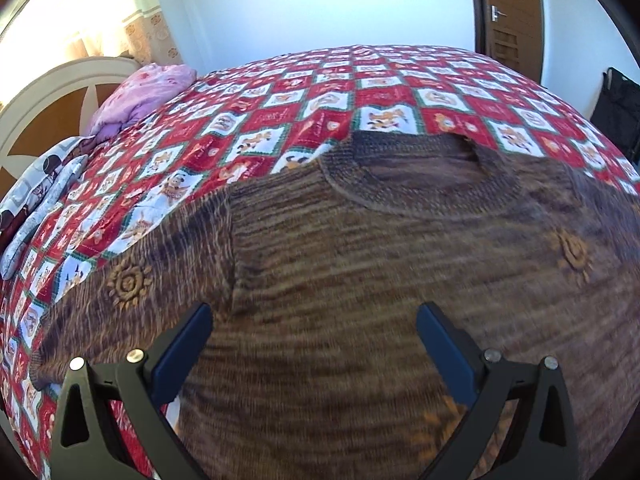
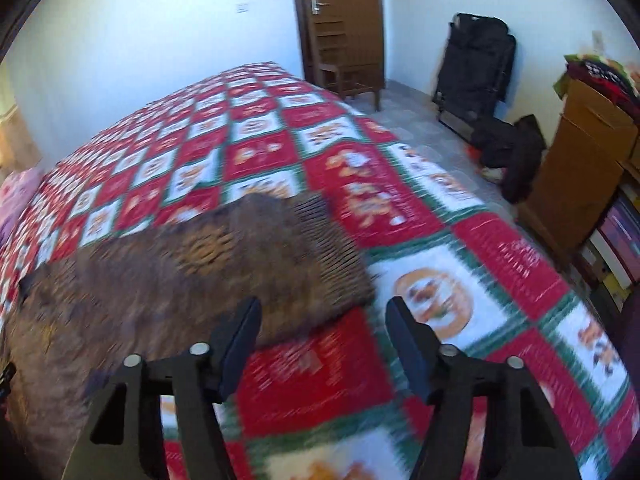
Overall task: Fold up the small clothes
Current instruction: 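Move the right tool to the sweater sleeve cuff and close on it, then fold the held sleeve across the sweater body with the right tool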
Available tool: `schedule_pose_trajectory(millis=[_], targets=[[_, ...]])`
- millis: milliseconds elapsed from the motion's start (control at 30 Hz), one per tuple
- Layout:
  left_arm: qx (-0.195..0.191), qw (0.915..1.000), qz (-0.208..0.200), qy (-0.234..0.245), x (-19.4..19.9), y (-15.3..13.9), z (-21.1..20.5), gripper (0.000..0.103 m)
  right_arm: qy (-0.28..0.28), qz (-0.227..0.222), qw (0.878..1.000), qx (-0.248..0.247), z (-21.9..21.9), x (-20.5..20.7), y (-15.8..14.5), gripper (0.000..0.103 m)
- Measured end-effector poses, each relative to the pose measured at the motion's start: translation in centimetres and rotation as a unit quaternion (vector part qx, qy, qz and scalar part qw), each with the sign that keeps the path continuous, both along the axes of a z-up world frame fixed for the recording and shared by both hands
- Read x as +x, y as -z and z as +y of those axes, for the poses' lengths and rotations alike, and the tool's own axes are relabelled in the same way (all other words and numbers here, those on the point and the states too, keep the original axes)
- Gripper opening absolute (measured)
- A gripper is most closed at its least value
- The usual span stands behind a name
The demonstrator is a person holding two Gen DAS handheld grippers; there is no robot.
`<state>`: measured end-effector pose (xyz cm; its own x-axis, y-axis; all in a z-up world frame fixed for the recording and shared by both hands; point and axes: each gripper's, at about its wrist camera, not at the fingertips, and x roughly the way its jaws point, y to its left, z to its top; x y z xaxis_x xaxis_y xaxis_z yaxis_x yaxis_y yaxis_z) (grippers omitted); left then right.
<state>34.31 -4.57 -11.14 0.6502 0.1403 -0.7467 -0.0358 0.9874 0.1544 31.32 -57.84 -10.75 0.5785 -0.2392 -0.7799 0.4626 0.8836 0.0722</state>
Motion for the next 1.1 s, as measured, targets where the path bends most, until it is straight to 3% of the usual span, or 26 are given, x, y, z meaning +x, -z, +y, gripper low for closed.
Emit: schedule_pose_trajectory(millis=[133,233,433,767,933,1100], targets=[[-0.005,0.9999,0.007,-0.013,1.4,0.6,0.5,0.103,0.006,0.010,1.000,-0.004,-1.4,1.2,0.4,0.051],[-0.014,0.9997,0.011,-0.019,1.9,0.9,0.8,0.103,0.001,0.018,1.000,0.017,-1.9,1.7,1.0,0.036],[-0.018,0.9996,0.008,-0.018,1.9,1.1,0.7,0.103,-0.028,0.025,0.999,-0.009,-0.3,2.4,1.3,0.017],[-0.038,0.9990,0.023,-0.005,2.3,1.5,0.8,0.103,-0.054,0.006,0.998,-0.044,1.9,3.1,-1.1,0.008],[-0.083,0.9958,0.037,-0.002,2.6,1.9,1.8,0.103,-0.081,-0.016,0.995,-0.054,4.5,3.6,-2.8,0.008],[-0.085,0.9958,0.035,0.003,2.5,1.9,1.7,0.103,-0.122,-0.042,0.990,-0.060,8.5,4.5,-4.6,0.008]])
